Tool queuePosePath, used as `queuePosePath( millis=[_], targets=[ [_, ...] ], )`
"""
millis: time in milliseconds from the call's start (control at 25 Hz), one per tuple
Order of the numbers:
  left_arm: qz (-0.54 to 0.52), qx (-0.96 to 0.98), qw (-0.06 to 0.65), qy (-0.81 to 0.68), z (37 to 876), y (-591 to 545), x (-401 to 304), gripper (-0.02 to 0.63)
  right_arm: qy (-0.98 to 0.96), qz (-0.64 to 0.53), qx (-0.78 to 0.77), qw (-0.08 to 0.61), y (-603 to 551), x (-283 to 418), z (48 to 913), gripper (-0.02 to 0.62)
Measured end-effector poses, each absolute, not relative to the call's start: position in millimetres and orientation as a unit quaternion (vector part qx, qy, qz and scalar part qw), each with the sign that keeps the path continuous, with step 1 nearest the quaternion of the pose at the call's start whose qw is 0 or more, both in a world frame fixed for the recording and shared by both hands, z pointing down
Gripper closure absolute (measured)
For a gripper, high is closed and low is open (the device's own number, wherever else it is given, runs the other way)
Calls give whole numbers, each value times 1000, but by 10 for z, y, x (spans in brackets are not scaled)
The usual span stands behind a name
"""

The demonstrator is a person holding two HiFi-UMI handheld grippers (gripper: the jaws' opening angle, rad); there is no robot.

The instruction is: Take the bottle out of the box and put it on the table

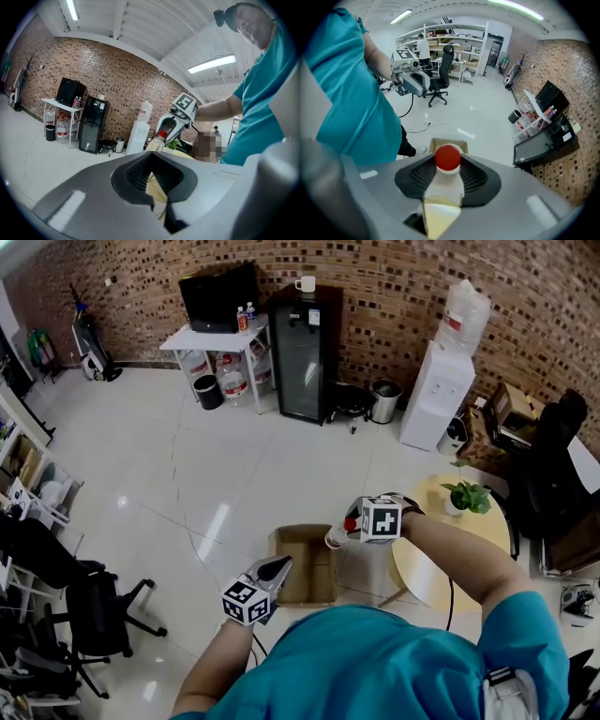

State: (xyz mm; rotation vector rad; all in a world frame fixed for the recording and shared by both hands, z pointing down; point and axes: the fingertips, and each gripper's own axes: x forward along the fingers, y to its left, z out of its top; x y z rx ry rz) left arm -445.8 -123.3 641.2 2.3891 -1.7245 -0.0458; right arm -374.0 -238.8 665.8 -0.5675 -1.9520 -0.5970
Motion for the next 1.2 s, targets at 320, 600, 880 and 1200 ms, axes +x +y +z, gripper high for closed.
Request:
queuePosePath(
  millis=[320,600,880,1200],
  targets=[
    [-33,812,112,-571,6345,-1904,-3382,606,-797,-253,-241,493,-2740,-2878,6494,446],
    [-11,846,122,-519,6430,-2342,-2586,606,-804,-222,-209,511,-3159,-2108,6604,446],
    [19,892,126,-433,6646,-2767,-2272,606,-819,-173,-91,539,-3805,-1397,6874,446],
    [40,935,115,-334,6584,-2960,-1179,606,-823,-114,28,556,-3966,59,6641,446]
  ],
)
